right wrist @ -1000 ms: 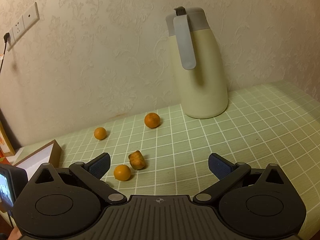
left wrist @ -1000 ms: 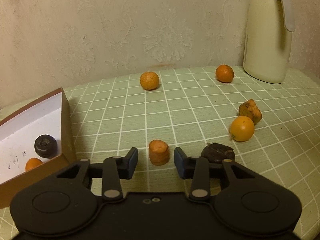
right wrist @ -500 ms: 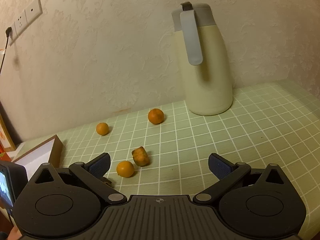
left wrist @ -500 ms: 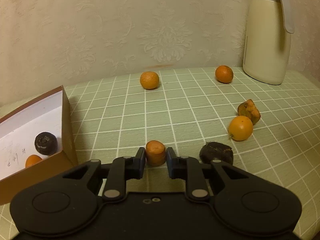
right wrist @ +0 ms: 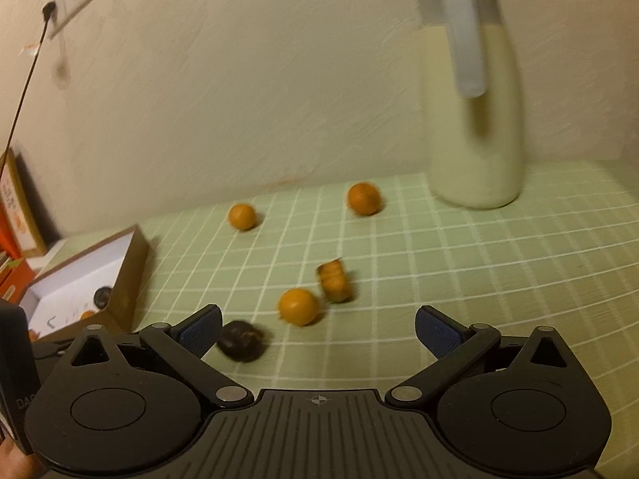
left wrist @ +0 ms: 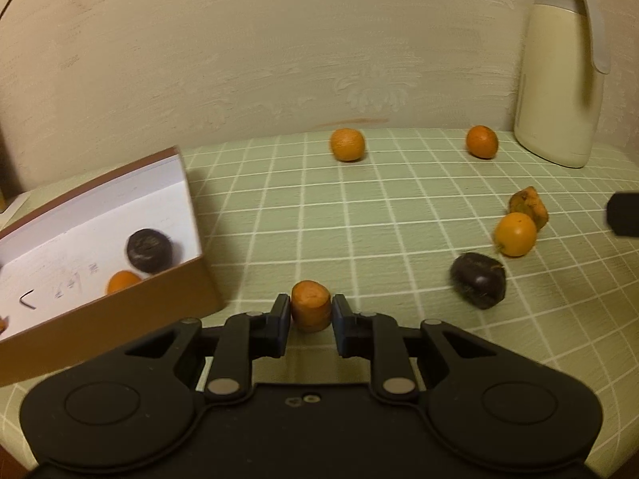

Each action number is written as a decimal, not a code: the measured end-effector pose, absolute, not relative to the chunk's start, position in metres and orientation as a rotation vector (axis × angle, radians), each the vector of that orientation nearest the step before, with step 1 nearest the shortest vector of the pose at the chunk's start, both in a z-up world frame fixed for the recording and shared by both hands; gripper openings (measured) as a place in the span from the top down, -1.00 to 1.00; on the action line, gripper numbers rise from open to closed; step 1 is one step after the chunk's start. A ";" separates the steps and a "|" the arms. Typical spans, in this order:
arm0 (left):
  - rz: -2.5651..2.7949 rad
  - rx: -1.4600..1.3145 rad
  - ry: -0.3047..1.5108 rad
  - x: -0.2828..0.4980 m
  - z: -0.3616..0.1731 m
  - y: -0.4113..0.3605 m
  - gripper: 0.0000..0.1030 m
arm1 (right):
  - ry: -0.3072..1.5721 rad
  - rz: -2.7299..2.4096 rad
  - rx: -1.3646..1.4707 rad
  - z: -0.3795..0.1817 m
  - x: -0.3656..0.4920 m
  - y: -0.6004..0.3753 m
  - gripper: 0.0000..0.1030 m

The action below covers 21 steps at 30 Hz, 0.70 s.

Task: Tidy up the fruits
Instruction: 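Grasp the dark brown chestnut with the right tool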

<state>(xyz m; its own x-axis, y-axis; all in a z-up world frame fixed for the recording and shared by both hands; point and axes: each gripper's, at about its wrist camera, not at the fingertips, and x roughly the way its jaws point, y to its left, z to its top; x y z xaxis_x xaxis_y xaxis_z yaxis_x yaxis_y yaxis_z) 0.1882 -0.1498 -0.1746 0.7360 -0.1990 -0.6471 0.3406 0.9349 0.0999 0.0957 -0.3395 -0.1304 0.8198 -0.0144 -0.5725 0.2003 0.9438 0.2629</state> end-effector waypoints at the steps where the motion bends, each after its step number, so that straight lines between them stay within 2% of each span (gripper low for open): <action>1: -0.294 0.217 0.682 0.188 -0.174 -0.147 0.75 | 0.608 -0.107 0.321 -0.132 0.099 -0.336 -0.99; 8: -0.268 0.205 0.688 0.186 -0.171 -0.131 0.75 | 0.637 -0.055 0.289 -0.140 0.116 -0.307 -0.98; 11: -0.256 0.200 0.689 0.185 -0.171 -0.126 0.75 | 0.664 -0.036 0.279 -0.145 0.124 -0.298 -0.61; 21: -0.204 0.176 0.706 0.185 -0.171 -0.106 0.75 | 0.714 -0.036 0.290 -0.160 0.146 -0.283 -0.54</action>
